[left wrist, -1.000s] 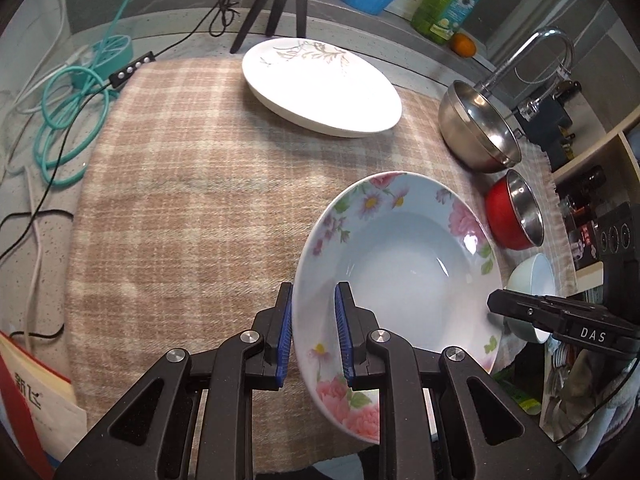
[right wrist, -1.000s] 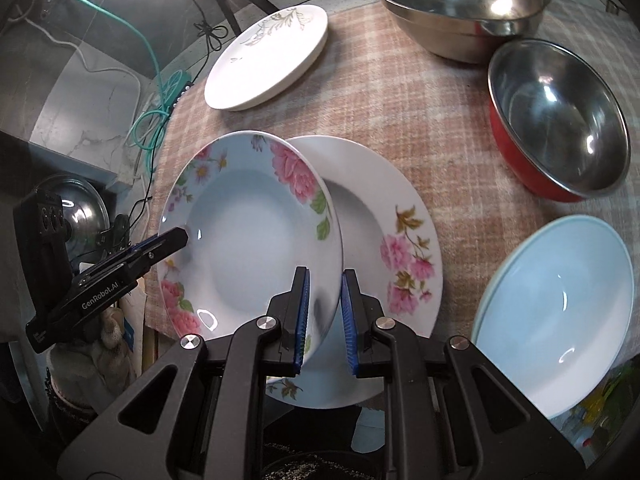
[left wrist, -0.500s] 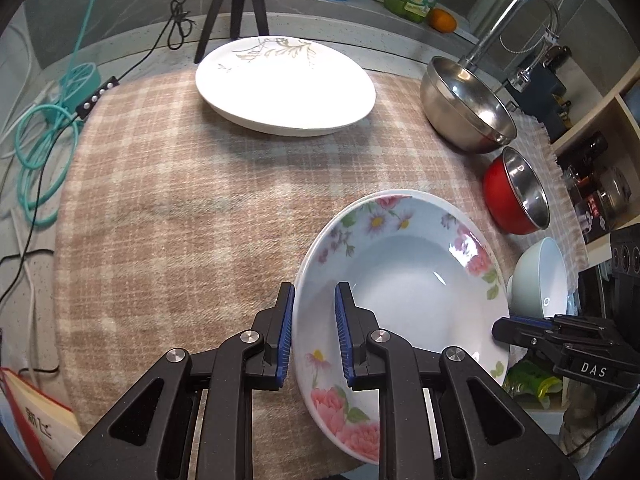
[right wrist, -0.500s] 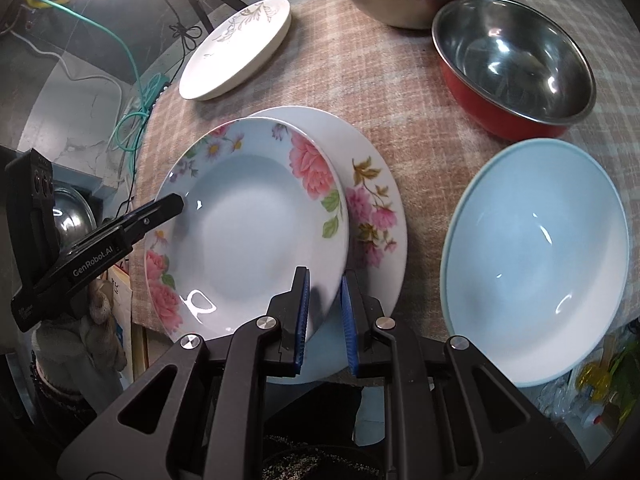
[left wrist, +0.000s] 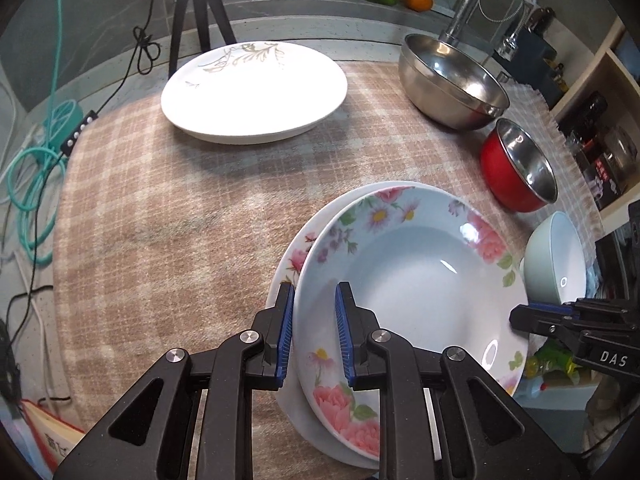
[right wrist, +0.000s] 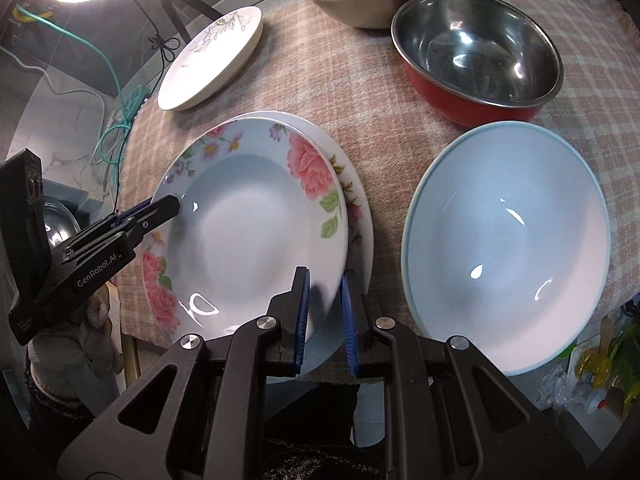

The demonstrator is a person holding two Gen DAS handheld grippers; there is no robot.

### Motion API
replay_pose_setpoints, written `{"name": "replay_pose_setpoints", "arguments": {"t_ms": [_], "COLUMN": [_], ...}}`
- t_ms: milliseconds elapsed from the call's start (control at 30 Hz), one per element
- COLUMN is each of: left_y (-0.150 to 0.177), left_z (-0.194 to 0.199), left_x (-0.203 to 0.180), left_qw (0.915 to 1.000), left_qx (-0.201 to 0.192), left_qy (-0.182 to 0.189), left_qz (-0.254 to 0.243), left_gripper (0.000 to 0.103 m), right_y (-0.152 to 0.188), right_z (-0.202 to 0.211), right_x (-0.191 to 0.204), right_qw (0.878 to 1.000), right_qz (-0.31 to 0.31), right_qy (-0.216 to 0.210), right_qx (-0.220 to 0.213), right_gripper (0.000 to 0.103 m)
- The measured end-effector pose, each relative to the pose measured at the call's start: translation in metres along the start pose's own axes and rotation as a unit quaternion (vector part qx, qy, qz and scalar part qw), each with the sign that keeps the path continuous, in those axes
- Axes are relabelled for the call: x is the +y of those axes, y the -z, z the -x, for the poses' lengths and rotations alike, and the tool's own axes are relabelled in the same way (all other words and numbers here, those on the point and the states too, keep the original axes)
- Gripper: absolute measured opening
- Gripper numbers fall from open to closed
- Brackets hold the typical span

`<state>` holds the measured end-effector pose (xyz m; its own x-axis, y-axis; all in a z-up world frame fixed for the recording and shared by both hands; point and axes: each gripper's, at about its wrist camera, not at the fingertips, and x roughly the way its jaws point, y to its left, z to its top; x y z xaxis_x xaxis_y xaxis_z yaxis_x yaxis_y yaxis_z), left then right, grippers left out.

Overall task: Organize plates and bowls
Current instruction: 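Lower the pink-rose plate onto the pink-flower plate with the left gripper, then open both grippers and release the stacked plates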

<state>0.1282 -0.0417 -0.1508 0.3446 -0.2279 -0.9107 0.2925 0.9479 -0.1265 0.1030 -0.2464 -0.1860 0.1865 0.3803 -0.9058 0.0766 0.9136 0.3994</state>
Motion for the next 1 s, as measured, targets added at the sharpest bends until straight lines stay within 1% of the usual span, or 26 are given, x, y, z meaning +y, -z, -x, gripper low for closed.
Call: {"name": "replay_pose_setpoints", "arguments": {"t_ms": [133, 467, 833, 900, 967, 1000], "left_y": [-0.001, 0.001, 0.003, 0.001, 0.0, -0.001], "left_z": [-0.001, 0.002, 0.007, 0.011, 0.015, 0.017], "left_x": [-0.004, 0.002, 0.004, 0.005, 0.006, 0.007], "left_qw": [0.9998, 0.9999, 1.0, 1.0, 0.9999, 0.9998], "left_qx": [-0.003, 0.002, -0.003, -0.008, -0.014, -0.017], "left_qy": [-0.014, -0.009, 0.0, 0.002, 0.002, 0.002], "left_qz": [-0.017, -0.009, 0.002, 0.004, 0.008, 0.009], "left_gripper": [0.018, 0.018, 0.018, 0.018, 0.018, 0.018], "right_y": [-0.001, 0.0, -0.002, -0.002, -0.002, -0.003], "right_z": [0.0, -0.002, -0.002, 0.001, 0.006, 0.009], "right_x": [0.0, 0.007, 0.006, 0.006, 0.008, 0.01], "right_qw": [1.0, 1.0, 1.0, 1.0, 1.0, 1.0], "right_qz": [0.002, 0.022, 0.015, 0.018, 0.021, 0.023], "right_qy": [0.001, 0.003, 0.003, 0.002, 0.004, 0.004], "right_qx": [0.0, 0.009, 0.007, 0.001, -0.01, -0.015], "right_gripper": [0.018, 0.018, 0.019, 0.024, 0.039, 0.041]}}
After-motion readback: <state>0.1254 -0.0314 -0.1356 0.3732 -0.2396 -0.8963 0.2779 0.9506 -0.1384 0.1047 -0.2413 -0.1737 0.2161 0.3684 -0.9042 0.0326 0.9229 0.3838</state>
